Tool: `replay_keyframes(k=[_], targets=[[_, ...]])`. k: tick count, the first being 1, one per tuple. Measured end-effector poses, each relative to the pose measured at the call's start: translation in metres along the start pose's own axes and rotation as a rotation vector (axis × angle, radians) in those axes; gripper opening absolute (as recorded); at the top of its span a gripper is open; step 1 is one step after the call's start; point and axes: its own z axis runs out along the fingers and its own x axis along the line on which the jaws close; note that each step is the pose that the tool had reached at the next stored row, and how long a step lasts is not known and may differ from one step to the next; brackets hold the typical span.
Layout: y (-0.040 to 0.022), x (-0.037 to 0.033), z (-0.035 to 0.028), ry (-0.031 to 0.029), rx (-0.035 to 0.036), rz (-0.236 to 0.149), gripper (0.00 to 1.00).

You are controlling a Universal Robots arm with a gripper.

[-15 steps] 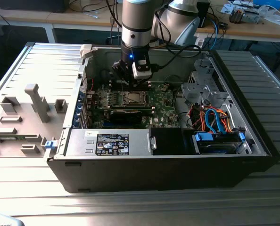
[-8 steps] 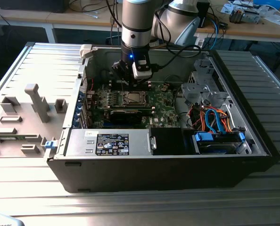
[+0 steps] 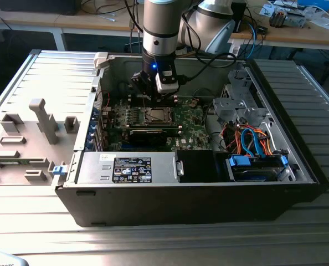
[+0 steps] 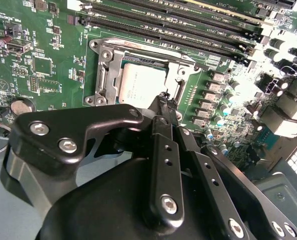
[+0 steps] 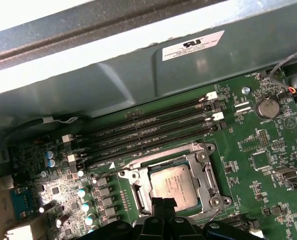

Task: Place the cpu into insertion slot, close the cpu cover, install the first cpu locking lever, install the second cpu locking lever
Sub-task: 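Install the first cpu locking lever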

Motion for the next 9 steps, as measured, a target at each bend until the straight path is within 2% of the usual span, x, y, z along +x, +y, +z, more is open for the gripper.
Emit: replay_keyframes(k=[9], targets=[[0.0, 0.0, 0.0, 0.0001, 0.0001, -0.005, 0.11]])
